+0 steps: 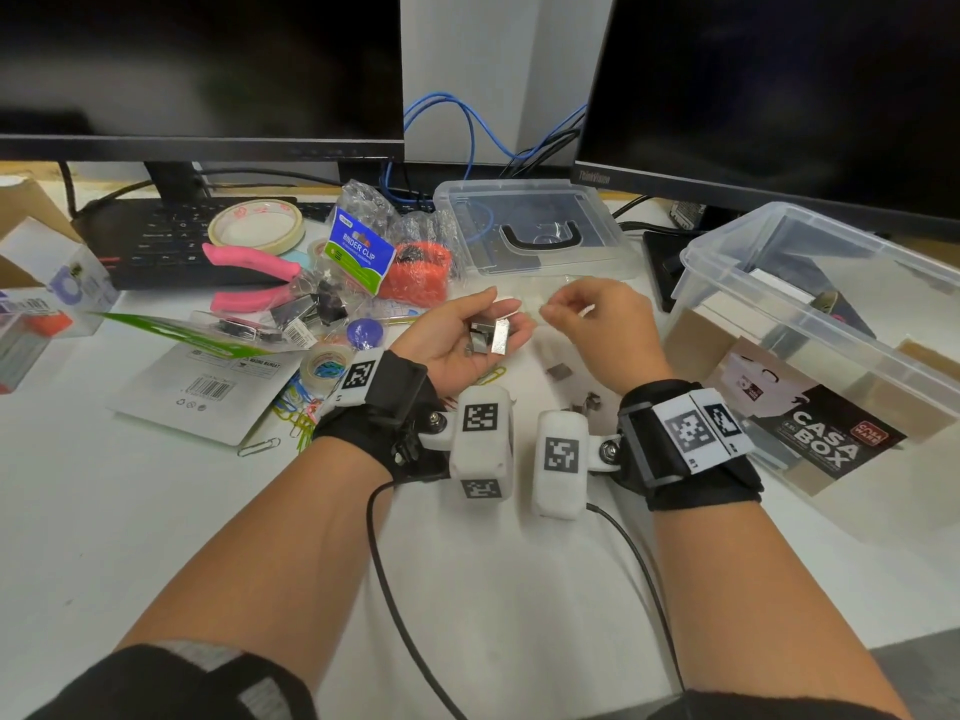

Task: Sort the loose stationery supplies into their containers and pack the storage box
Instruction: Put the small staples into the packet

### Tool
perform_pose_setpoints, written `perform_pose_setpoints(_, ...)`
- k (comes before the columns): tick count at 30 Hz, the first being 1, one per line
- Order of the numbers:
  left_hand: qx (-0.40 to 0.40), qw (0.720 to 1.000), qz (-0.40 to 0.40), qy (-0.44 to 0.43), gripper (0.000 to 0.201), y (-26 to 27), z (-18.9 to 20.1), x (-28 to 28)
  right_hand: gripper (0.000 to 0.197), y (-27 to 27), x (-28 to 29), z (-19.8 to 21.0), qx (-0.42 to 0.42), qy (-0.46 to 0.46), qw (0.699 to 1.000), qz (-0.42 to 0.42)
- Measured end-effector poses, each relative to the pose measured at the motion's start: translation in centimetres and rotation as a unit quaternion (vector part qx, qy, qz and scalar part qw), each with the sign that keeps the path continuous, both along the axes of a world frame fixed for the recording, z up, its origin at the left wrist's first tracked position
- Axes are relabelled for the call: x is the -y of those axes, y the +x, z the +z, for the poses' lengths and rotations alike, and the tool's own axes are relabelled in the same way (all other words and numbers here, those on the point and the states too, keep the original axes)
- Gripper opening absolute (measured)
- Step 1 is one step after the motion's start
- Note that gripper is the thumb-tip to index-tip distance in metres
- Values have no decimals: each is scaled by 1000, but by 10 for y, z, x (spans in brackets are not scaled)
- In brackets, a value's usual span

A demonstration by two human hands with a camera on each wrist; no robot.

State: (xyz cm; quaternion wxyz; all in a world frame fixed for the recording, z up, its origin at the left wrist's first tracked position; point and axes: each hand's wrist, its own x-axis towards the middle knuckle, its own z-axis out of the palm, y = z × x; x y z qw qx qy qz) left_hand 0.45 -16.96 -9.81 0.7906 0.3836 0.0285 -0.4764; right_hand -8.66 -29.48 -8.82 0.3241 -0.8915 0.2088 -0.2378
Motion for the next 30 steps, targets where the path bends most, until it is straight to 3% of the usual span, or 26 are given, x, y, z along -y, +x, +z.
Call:
perform_pose_setpoints(4,-5,1000,2,-29,25,1,-1,0,7,2,-6,3,93,1,995,40)
perform_pose_setpoints(8,36,996,-50,-65,28,-1,-1,0,17,2,-10,1,23,-28,994,99)
perform_pose_setpoints(11,64,995,-62,-54,42,-5,-1,-1,22,2,-14,-1,12,6,993,116)
perform_pose_setpoints(19,-52,995,31,-73,15,-6,-2,-3,34,-5,-16,11,2,50,996,74)
perform_pose_setpoints(24,-26,998,51,-18,21,-13,24,-1,32,-20,-17,15,-23,128,991,35)
perform_pose_setpoints(27,7,1000,20,-19,22,-20,46,6,26,-31,-17,25,-75,176,981,37)
perform_pose_setpoints(30,38,998,-21,-38,24,-34,75,24,19,-53,-10,51,-67,180,981,19)
